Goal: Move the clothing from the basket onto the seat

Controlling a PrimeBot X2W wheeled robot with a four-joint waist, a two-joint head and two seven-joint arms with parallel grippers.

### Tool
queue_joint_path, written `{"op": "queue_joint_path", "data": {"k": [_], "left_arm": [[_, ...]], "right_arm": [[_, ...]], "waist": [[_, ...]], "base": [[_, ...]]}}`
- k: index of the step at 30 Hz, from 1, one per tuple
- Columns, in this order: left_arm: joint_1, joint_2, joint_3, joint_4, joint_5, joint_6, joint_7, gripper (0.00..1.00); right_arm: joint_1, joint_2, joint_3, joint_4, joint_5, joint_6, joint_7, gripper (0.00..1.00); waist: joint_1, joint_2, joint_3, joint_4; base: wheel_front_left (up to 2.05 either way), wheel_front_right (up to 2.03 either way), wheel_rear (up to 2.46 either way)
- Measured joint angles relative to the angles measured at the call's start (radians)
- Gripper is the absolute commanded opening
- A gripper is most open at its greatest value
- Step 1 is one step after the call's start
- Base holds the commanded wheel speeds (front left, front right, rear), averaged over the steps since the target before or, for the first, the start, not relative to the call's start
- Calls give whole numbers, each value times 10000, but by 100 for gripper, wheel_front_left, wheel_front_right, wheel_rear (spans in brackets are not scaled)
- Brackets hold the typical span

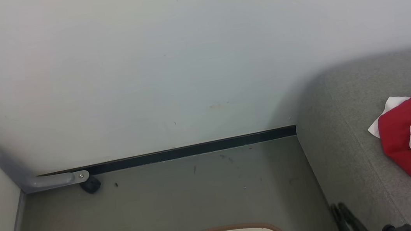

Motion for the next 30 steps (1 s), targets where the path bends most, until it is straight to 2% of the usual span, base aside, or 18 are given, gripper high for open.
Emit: {"op": "queue_joint_path", "data": {"k": [10,30], "left_arm": [[224,-355,50,374,-527,-13,236,0],[99,-765,654,491,-2508,-274,1055,0]], "right_arm": [[319,59,-203,401,506,2,186,0],[111,144,-982,453,3384,132,1016,0]], "waist": [[1,0,-3,6],[1,0,-16,29]], "base": [[0,0,0],[0,0,0]]}}
